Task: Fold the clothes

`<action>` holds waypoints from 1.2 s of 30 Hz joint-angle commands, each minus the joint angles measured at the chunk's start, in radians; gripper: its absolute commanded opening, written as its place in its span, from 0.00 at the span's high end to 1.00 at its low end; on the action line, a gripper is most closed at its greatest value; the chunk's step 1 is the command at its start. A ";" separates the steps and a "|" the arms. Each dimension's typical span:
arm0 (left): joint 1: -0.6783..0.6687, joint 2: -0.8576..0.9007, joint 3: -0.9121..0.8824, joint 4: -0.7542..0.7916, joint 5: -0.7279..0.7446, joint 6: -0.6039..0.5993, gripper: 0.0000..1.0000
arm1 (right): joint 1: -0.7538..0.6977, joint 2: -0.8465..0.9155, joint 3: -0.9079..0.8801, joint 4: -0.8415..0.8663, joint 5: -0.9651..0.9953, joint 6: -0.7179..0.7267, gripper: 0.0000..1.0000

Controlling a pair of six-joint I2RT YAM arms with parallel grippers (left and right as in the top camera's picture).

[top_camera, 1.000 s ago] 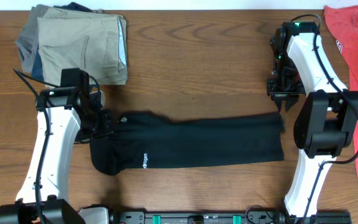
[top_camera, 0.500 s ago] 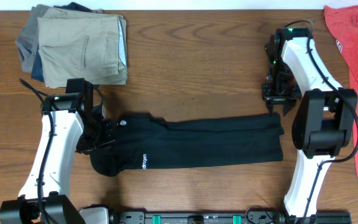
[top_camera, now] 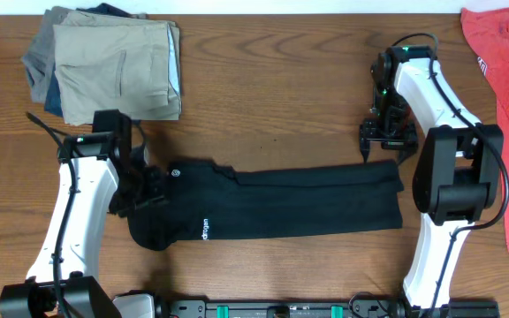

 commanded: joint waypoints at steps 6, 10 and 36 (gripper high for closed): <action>0.004 -0.012 -0.009 0.126 0.096 0.076 0.46 | 0.073 0.003 -0.007 0.032 -0.035 0.004 0.25; 0.004 -0.008 -0.009 0.129 0.096 0.082 0.46 | 0.103 0.003 -0.007 0.051 -0.035 0.004 0.21; 0.004 0.179 -0.009 0.085 0.100 0.086 0.81 | 0.247 0.003 -0.007 0.117 -0.057 0.004 0.12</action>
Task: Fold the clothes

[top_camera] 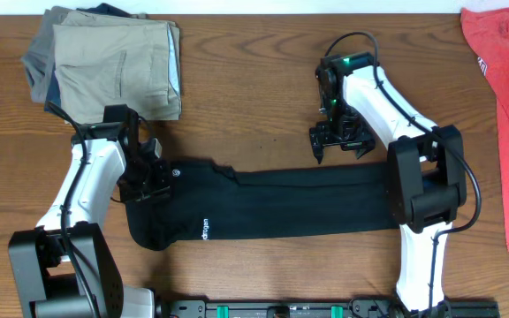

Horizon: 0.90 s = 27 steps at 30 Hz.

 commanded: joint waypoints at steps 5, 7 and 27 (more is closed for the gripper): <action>0.003 0.006 -0.008 -0.076 0.009 0.009 0.94 | 0.014 0.003 -0.006 -0.002 -0.004 0.003 0.12; 0.003 0.005 -0.008 -0.090 0.008 0.009 0.94 | 0.014 0.003 -0.006 -0.005 -0.004 0.003 0.12; -0.001 -0.146 0.002 -0.284 -0.055 -0.100 0.94 | 0.028 0.003 -0.006 -0.106 -0.057 0.003 0.14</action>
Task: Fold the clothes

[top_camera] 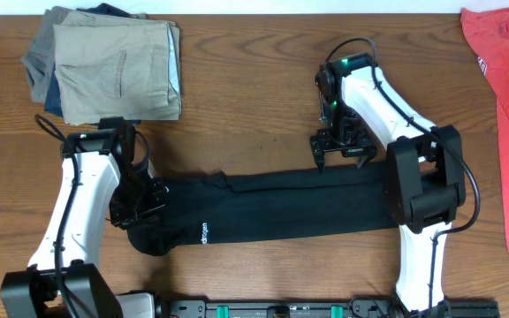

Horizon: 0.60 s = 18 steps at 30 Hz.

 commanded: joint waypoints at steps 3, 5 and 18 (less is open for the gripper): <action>-0.018 -0.011 0.002 -0.039 -0.001 -0.028 0.94 | 0.032 0.003 -0.005 0.009 -0.022 0.003 0.12; -0.038 -0.011 0.002 -0.055 0.000 -0.028 0.94 | 0.040 0.003 -0.005 0.013 -0.022 0.003 0.12; -0.199 -0.011 0.013 -0.176 0.006 -0.116 0.94 | 0.052 0.003 -0.005 0.010 -0.022 0.003 0.08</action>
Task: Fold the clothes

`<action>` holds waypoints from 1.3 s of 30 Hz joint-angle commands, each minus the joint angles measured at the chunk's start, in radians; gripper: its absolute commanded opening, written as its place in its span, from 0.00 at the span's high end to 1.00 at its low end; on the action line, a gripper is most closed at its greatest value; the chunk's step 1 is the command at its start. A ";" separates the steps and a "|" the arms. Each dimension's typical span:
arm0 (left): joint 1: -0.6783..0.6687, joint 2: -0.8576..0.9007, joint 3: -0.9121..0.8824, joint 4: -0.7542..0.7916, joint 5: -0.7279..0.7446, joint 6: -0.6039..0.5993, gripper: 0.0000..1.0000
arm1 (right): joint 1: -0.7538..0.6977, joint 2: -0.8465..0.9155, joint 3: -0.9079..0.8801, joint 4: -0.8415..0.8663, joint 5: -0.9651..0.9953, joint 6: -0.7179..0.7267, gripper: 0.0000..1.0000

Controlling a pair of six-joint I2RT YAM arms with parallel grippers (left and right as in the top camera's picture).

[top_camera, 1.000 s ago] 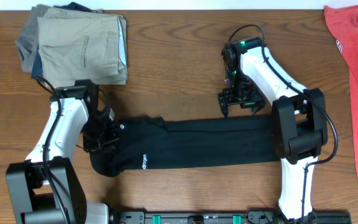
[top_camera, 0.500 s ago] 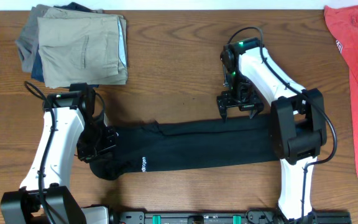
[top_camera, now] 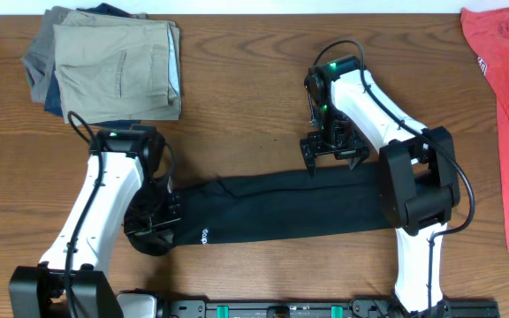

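Note:
A pair of black pants (top_camera: 281, 208) lies folded lengthwise across the near middle of the table, legs to the right. Its waist end at the left is bunched up. My left gripper (top_camera: 153, 225) is down on that waist end and looks shut on the cloth, though the black fabric hides its fingertips. My right gripper (top_camera: 332, 157) stands open at the far edge of the pants' legs, fingers spread, with nothing between them.
A stack of folded khaki and grey clothes (top_camera: 113, 71) sits at the far left corner. A red shirt lies unfolded along the right edge. Bare wooden table (top_camera: 246, 97) shows between them.
My left gripper has moved nearer and a little right, and the waist end has bunched further under it. My right gripper has shifted slightly left along the pants' far edge and is still open.
At first the pants lay flat with the waist logo showing, my left gripper at the waist and my right gripper beyond the leg ends. My right gripper then stood further left, near the legs' far edge. Later the waist's far corner was drawn nearer, hiding the logo.

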 commanded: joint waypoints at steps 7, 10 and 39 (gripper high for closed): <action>-0.058 -0.010 0.017 -0.040 0.004 -0.055 0.44 | 0.007 0.003 -0.004 0.004 -0.008 0.003 0.08; -0.058 -0.010 0.017 -0.037 0.004 -0.055 0.41 | 0.007 0.003 -0.004 0.005 -0.008 0.005 0.12; -0.142 0.151 0.016 0.405 0.064 -0.013 0.94 | 0.167 0.003 -0.016 0.020 -0.022 0.061 0.99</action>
